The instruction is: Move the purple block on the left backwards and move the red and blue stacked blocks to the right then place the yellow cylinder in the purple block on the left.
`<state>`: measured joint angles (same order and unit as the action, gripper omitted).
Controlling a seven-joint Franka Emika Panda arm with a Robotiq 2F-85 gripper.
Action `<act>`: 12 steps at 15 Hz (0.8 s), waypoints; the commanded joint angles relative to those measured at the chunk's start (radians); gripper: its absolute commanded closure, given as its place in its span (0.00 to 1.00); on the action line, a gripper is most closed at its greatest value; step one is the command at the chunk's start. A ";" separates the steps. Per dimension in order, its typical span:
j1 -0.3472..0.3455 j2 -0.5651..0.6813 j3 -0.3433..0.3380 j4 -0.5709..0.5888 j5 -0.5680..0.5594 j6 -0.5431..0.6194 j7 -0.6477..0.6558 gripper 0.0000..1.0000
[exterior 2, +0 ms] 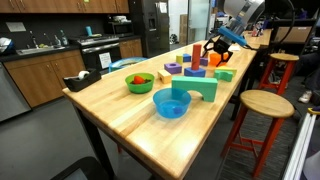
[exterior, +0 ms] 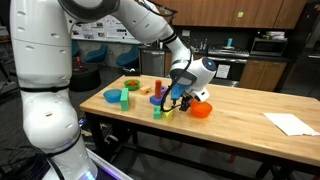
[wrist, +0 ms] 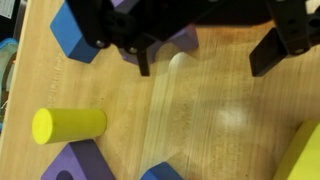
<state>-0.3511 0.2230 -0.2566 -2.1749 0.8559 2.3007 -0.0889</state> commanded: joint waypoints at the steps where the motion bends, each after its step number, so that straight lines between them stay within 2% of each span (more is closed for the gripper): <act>1: 0.001 -0.091 -0.014 -0.063 0.006 0.016 -0.042 0.00; 8: 0.036 -0.332 -0.014 -0.162 -0.108 0.086 0.002 0.02; 10: 0.052 -0.414 0.006 -0.202 -0.222 0.163 0.044 0.00; 12: 0.065 -0.485 0.042 -0.243 -0.384 0.246 0.124 0.00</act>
<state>-0.3110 -0.1251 -0.2540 -2.3223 0.6418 2.4373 -0.0653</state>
